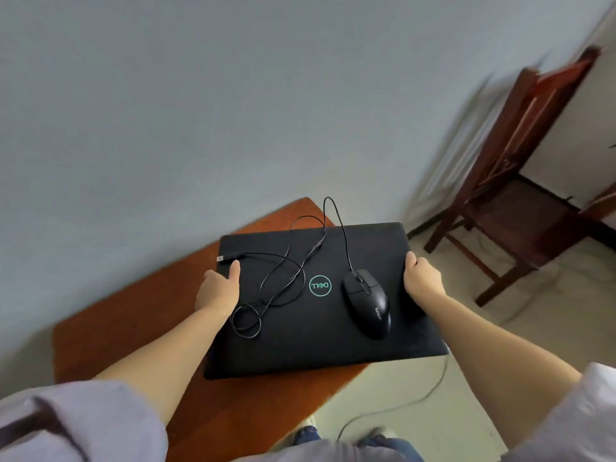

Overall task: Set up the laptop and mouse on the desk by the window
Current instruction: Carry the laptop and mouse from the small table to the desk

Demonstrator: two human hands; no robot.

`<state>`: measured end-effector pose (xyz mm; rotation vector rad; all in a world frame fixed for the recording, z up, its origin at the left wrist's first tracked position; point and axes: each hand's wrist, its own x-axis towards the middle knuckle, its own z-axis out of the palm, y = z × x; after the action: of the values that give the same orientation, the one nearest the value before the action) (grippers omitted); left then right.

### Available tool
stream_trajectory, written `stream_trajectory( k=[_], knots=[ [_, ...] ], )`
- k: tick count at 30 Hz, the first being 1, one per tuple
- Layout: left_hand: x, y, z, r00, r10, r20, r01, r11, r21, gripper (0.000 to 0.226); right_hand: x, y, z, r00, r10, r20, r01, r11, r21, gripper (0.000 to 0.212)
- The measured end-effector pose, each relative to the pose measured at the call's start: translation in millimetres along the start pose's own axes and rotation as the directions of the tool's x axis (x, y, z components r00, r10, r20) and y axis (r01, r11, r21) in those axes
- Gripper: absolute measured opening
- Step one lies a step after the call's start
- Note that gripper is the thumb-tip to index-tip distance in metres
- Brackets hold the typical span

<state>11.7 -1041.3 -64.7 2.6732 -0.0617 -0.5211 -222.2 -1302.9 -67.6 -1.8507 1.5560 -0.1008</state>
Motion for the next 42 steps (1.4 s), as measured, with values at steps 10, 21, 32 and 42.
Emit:
stream_trajectory(
  k=[10,21,32,42],
  knots=[
    [-112,200,129,0.859,0.433,0.271,-0.467,0.881,0.074,0.070,-18,215,-143,0.869,0.427,-0.249,-0.354,0.889,0.290,0.055],
    [-354,351,317,0.654,0.543,0.527,-0.631,0.776,-0.016,0.069,-49,458,-321,0.647,0.676,-0.352,-0.530,0.731,0.429,0.060],
    [-485,504,454,0.463,0.638,0.615,-0.787,0.615,-0.046,0.068,-3,594,-439,0.487,0.802,-0.347,-0.600,0.596,0.534,0.062],
    [-562,744,567,0.348,0.705,0.617,-0.860,0.503,-0.089,0.073,156,672,-608,0.435,0.808,-0.399,-0.569,0.589,0.574,0.061]
  ],
)
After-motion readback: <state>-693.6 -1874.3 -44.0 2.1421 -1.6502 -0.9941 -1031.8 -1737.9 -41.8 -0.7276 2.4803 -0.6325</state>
